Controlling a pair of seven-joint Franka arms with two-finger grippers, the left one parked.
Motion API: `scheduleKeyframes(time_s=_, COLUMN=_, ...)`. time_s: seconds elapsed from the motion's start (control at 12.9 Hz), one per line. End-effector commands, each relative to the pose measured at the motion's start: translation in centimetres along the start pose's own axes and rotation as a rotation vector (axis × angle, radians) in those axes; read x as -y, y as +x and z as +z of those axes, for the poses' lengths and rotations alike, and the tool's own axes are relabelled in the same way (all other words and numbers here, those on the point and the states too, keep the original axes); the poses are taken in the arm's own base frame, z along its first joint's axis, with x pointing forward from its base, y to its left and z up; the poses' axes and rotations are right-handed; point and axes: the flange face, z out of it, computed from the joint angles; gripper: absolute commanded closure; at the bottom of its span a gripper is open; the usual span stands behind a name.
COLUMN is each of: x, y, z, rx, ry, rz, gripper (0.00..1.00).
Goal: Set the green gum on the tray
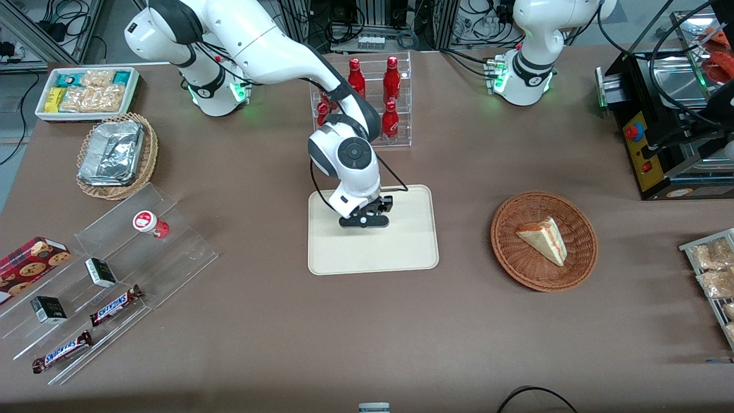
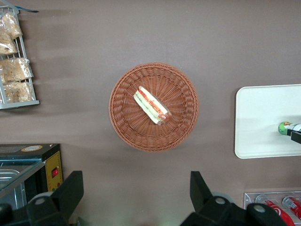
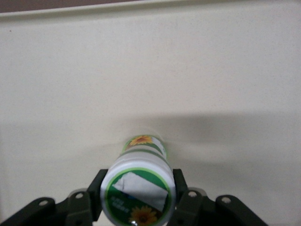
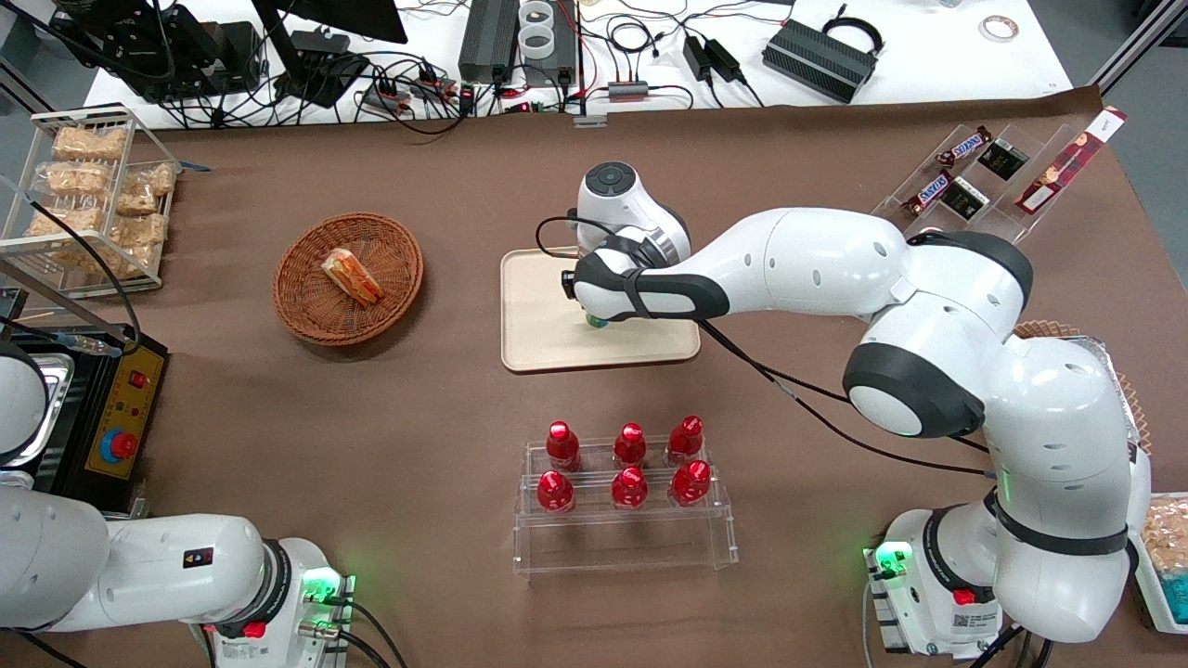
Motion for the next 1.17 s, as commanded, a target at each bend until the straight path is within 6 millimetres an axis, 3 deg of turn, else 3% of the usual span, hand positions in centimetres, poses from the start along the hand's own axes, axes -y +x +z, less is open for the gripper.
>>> scheduleKeyframes(time_s=0.0, x=0.7, y=0.7, z=0.0, rx=-0.052, ry=-0.009, rz=-0.031, gripper=0.0)
scheduleKeyframes(time_s=0.23, x=1.1, y=0.3, z=0.2, rx=-0.064, ry=-0.021, rz=-0.057, gripper=0.0)
scheduleKeyframes(time_s=0.54, x=1.1, y=0.5, z=-1.8, rx=-0.069, ry=-0.017, rz=-0.074, gripper=0.0)
scheduleKeyframes(time_s=0.85, x=-0.7, y=1.0, z=-9.4, rx=-0.022, ry=-0.046, rz=-0.161, gripper=0.0)
scheduleKeyframes(time_s=1.09, x=-5.7, y=4.4, z=-14.5, rx=0.015, ry=-0.058, rz=-0.237, gripper=0.0)
